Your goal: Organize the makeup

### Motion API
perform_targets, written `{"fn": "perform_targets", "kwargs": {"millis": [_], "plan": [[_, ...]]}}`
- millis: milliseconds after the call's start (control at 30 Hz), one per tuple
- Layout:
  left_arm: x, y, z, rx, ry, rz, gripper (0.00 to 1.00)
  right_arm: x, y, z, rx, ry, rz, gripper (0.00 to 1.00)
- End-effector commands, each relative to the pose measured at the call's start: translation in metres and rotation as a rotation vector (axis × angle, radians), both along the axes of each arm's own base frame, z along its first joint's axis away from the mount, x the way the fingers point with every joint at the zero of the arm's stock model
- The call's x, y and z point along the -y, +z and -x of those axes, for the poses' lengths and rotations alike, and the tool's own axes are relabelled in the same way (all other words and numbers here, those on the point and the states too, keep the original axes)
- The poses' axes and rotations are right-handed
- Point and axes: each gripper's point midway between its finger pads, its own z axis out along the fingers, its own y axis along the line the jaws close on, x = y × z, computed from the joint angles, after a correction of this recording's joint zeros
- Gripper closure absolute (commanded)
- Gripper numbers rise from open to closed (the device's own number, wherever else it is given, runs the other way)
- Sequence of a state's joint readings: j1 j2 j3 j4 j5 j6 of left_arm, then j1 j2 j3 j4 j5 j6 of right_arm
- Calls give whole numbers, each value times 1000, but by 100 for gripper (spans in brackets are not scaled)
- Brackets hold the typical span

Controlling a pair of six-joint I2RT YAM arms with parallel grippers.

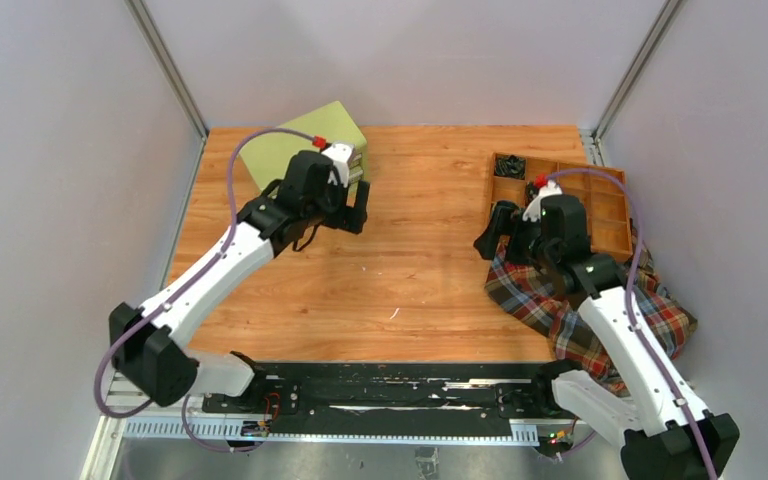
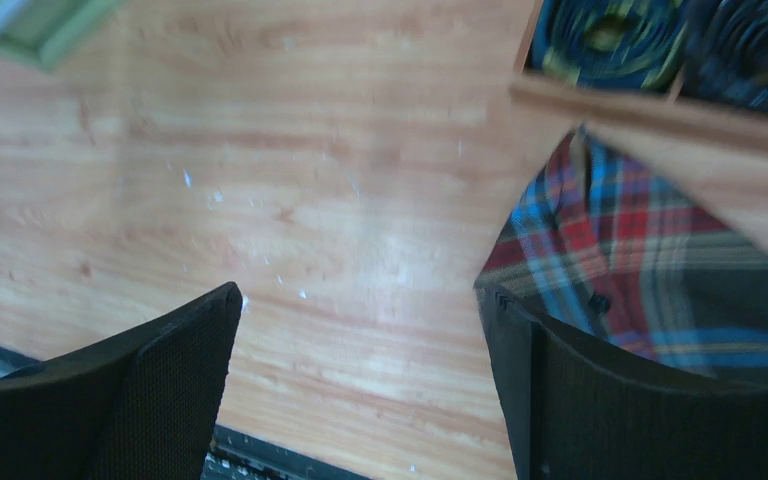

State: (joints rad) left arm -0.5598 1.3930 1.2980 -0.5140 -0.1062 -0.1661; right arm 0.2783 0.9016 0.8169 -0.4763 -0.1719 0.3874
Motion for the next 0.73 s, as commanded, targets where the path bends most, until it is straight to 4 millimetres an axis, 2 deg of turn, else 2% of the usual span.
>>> {"fn": "perform_targets", "kwargs": {"millis": [0,33,100,233,300,367,467,600,700], "plan": [[-1,-25,62,-145,-76,106,4,21,63,-18,89,-75,83,8],[-10,-30,70,-157,-47,103,0,31,72,-20,88,-115,122,7],[-34,-39,83,-172,49,68,2,52,92,-22,81,-204,205,7],[-82,-26,97,-139,252,-4,2,119,127,-16,87,-423,501,5],[-97,-17,104,-122,323,-7,2,136,142,-14,113,-470,591,5],[-111,-8,110,-90,394,10,2,141,147,-12,125,-490,607,5],[-126,2,118,-32,447,38,2,136,145,-12,141,-465,578,5],[-140,14,126,32,486,65,2,126,138,-12,161,-427,526,5],[-155,28,128,91,582,116,2,110,134,-16,172,-379,445,6]]}}
